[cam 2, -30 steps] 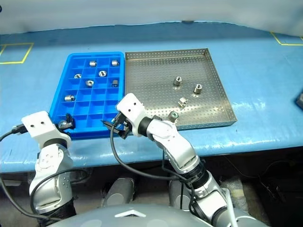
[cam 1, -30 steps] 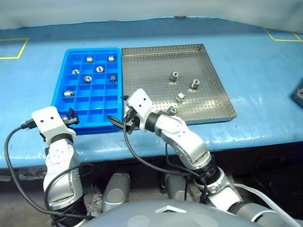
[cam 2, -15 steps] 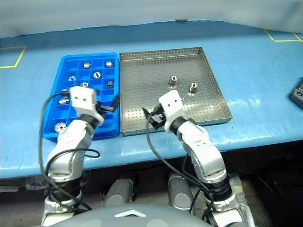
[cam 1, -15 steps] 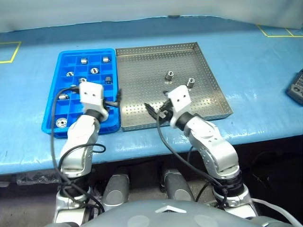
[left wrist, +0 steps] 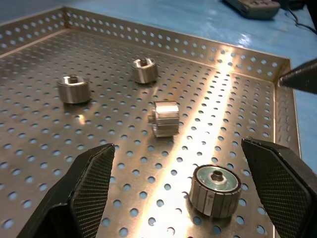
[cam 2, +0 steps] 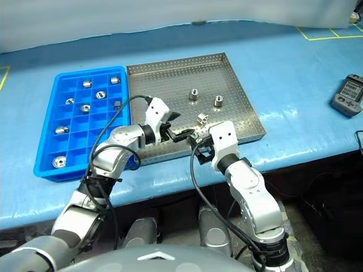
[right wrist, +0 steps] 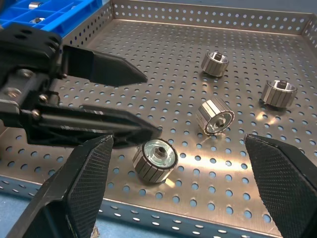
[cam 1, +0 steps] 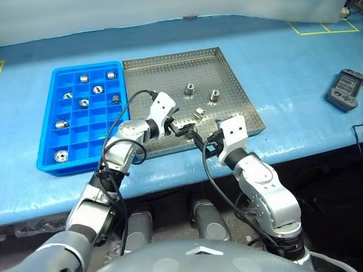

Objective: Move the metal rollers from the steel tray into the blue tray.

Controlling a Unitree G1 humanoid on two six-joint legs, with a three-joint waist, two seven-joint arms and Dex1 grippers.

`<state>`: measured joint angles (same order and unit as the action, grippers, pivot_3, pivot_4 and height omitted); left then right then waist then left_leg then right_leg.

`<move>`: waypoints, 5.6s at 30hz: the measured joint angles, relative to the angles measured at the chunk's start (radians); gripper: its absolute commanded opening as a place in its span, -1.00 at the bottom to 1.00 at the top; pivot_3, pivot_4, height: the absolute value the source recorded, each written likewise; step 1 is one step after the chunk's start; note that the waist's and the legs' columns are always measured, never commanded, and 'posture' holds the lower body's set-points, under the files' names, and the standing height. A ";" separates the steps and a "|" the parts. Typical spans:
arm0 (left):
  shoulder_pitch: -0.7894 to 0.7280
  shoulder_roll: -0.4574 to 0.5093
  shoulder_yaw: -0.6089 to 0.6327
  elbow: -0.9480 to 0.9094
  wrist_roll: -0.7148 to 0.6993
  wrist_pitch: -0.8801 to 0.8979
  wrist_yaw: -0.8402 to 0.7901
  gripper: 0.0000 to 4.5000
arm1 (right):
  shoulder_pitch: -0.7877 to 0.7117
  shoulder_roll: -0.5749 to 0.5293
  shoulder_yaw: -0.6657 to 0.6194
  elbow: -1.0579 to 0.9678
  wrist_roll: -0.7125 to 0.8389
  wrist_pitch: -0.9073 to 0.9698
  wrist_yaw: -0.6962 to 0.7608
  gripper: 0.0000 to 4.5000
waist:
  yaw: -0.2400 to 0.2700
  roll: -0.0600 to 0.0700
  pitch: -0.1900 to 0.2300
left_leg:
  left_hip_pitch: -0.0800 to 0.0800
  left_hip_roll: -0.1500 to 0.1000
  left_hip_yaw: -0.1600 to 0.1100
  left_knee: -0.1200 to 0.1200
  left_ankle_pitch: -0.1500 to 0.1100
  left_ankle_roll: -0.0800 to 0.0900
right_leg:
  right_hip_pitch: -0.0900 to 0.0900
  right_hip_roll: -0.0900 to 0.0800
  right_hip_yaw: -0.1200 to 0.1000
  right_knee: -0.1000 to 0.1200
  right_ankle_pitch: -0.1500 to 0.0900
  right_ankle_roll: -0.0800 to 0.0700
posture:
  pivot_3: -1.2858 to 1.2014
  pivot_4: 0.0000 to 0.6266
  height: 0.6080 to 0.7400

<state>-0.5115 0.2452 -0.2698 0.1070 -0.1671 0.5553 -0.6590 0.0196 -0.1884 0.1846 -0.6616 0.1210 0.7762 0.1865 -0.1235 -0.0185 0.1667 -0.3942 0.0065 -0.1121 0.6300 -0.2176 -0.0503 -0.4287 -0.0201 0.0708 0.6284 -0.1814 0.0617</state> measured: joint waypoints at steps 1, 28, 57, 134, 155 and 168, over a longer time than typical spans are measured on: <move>-0.009 0.003 -0.015 0.016 0.008 -0.003 -0.013 0.99 | 0.005 0.000 0.001 -0.005 -0.001 0.001 -0.003 1.00 | -0.004 0.000 0.000 | 0.000 0.000 0.000 0.000 0.000 0.000 | 0.000 0.000 0.000 0.000 0.000 0.000 | -0.11 -0.52 1.00; 0.070 -0.062 0.136 -0.089 0.044 0.023 0.134 -0.25 | -0.061 0.003 0.049 0.021 0.003 0.014 0.011 1.00 | -0.016 0.000 0.000 | 0.000 0.000 0.000 0.000 0.000 0.000 | 0.000 0.000 0.001 0.000 0.001 0.003 | -0.03 -0.52 1.00; 0.459 -0.139 0.513 -0.441 0.152 -0.015 0.726 -0.25 | -0.327 0.126 0.200 0.327 0.003 -0.136 0.143 1.00 | 0.122 0.000 0.000 | 0.000 0.000 -0.002 0.000 0.000 0.000 | 0.001 -0.001 -0.002 0.000 0.000 0.001 | 0.13 -0.52 1.00; 0.594 -0.070 0.100 -0.642 0.031 -0.102 0.402 1.00 | -0.467 0.349 -0.109 0.812 -0.175 -0.222 -0.415 -0.66 | 0.096 0.004 0.002 | 0.000 0.000 -0.001 -0.002 0.000 0.001 | -0.001 0.000 -0.002 0.000 -0.001 -0.002 | 0.18 -0.52 1.00; 0.836 -0.166 0.354 -0.866 0.083 -0.131 0.655 1.00 | -0.714 0.331 0.046 1.069 -0.094 -0.385 -0.158 -0.66 | 0.235 0.004 0.002 | 0.000 0.000 -0.004 -0.006 0.000 0.001 | -0.002 -0.001 -0.005 -0.001 -0.003 -0.005 | 0.48 -0.52 1.00; 0.944 -0.203 0.377 -0.914 0.094 -0.150 0.695 1.00 | -0.880 0.332 0.063 1.380 -0.024 -0.521 -0.070 -0.66 | 0.372 0.004 0.002 | -0.003 0.001 -0.003 -0.011 0.000 0.000 | -0.007 0.000 -0.006 -0.001 -0.005 -0.008 | 0.52 -0.52 1.00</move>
<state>0.4330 0.0424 0.1075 -0.8068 -0.0731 0.4048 0.0357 -0.8602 0.1439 0.2472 0.7182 0.0970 0.2555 0.1168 0.2489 -0.0142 0.1688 -0.3968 0.0076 -0.1151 0.6192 -0.2179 -0.0505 -0.4358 -0.0202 0.0646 0.6272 -0.1861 0.0541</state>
